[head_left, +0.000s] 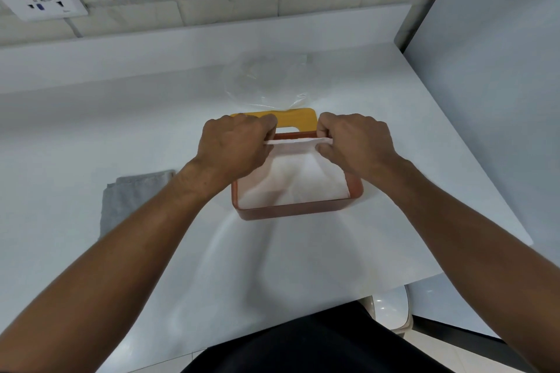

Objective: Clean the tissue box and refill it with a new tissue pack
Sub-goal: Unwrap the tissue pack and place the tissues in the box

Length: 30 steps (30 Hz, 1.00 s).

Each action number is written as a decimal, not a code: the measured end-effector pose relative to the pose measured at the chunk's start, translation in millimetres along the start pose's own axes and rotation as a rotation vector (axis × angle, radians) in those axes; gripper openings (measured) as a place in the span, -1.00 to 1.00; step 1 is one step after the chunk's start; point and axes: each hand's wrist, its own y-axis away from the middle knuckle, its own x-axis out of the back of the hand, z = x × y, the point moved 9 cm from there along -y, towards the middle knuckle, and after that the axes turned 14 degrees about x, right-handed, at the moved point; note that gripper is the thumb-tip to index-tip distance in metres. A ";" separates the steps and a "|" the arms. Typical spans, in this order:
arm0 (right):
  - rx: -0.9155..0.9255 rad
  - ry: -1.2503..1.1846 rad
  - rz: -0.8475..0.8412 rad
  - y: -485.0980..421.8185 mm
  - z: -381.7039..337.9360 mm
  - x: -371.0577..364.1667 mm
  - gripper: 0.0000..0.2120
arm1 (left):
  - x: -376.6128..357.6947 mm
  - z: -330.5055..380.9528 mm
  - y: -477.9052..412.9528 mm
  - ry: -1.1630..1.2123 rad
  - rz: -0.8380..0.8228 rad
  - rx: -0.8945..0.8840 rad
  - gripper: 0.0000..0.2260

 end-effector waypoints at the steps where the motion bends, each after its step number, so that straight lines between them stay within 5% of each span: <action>1: -0.024 -0.009 0.008 0.7 3.5 0.9 -0.83 | 0.3 -2.8 -1.9 0.023 -0.003 0.022 -0.78; 14: -0.009 -0.237 0.039 3.7 0.0 6.5 -0.86 | -4.9 2.8 2.3 0.165 -0.070 -0.058 -0.71; 21: -0.022 -0.249 0.078 3.2 -1.7 7.1 -0.84 | -12.3 8.0 1.2 0.482 -0.337 0.049 -0.60; 26: -0.019 -0.236 0.058 4.8 0.2 7.3 -0.86 | -21.7 4.6 -2.9 0.417 -0.350 0.068 -0.84; 30: -0.020 -0.584 0.005 8.4 -4.6 5.2 -0.69 | -18.7 7.0 -4.3 0.455 -0.287 0.068 -0.86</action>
